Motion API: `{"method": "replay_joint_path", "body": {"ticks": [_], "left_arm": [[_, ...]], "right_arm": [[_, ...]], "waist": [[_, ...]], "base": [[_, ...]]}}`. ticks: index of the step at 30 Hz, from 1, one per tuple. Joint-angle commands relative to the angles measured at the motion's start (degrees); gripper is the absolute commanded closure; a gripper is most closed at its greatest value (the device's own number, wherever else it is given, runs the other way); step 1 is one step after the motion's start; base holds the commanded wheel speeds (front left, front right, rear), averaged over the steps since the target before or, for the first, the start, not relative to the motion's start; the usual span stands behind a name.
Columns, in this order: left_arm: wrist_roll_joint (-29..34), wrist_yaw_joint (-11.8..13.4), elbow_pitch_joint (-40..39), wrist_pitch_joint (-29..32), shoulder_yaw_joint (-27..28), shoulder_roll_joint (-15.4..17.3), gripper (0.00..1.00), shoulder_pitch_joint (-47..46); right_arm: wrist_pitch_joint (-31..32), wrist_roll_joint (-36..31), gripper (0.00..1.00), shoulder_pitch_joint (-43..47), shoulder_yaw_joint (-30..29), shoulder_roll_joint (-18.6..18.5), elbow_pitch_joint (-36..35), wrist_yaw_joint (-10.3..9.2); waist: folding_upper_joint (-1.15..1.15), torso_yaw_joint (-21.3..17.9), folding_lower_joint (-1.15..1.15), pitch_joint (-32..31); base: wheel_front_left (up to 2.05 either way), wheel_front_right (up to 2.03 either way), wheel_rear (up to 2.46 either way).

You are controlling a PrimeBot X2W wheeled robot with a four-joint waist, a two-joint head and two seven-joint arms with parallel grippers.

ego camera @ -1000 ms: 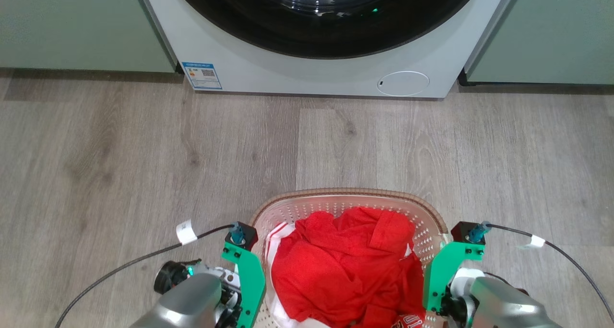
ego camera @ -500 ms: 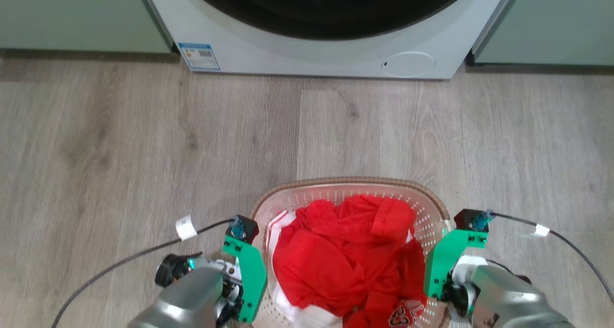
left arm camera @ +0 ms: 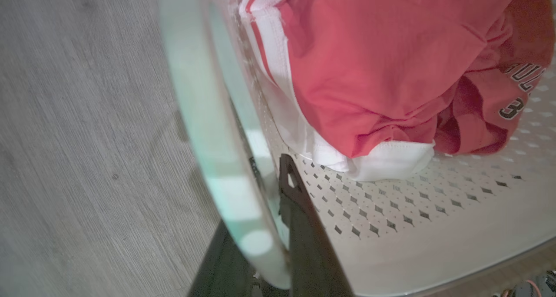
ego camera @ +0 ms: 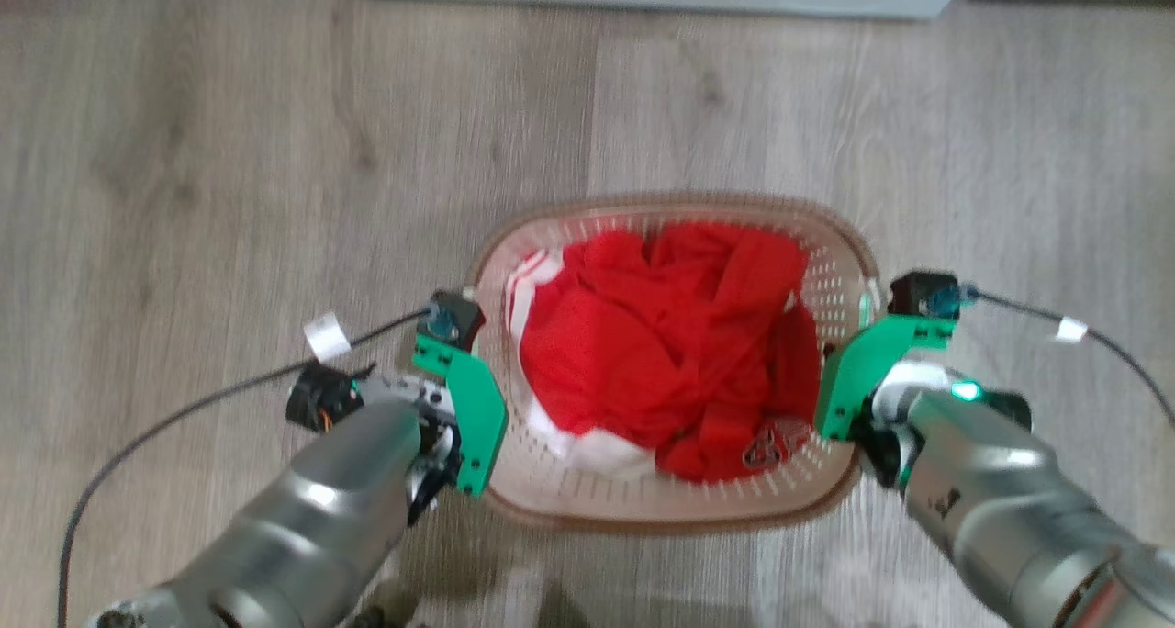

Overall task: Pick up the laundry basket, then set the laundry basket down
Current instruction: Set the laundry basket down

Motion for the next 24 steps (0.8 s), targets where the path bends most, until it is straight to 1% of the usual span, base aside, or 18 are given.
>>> {"method": "replay_joint_path", "body": {"ticks": [1,8,14,20,24], "left_arm": [[0.9,-0.7,-1.6,-0.9,0.1,-0.7,1.00,-1.5],[0.6,-0.4,-1.9,-2.9,0.5,-0.7,1.00,-7.4],[0.4,0.2,-1.4,-4.7,0.4,-0.7,1.00,-11.2],[0.7,0.1,-1.1,-6.2,-0.2,-0.7,1.00,-13.6],[0.5,0.0,-0.8,-5.8,-0.6,-0.7,1.00,-14.0]], "right_arm": [[-1.6,-0.2,1.00,-2.8,0.5,1.8,-1.4,0.85],[-2.7,-0.7,1.00,-8.4,0.3,1.8,-0.6,0.85],[-3.2,-1.9,1.00,-10.4,-1.0,1.8,-0.5,0.85],[-3.0,-4.0,1.00,-10.3,-4.4,1.6,-0.5,0.85],[-3.1,-5.9,1.00,-10.2,-6.5,1.6,-0.5,0.85]], "waist": [[0.00,0.9,-0.01,4.6],[0.00,1.4,-0.01,11.9],[0.00,0.9,-0.01,16.5],[0.00,0.6,-0.01,19.2],[0.00,0.6,-0.01,20.2]], "base": [[0.00,0.00,0.00],[0.00,0.00,0.00],[0.00,0.00,0.00],[0.00,0.00,0.00],[0.00,0.00,0.00]]}}
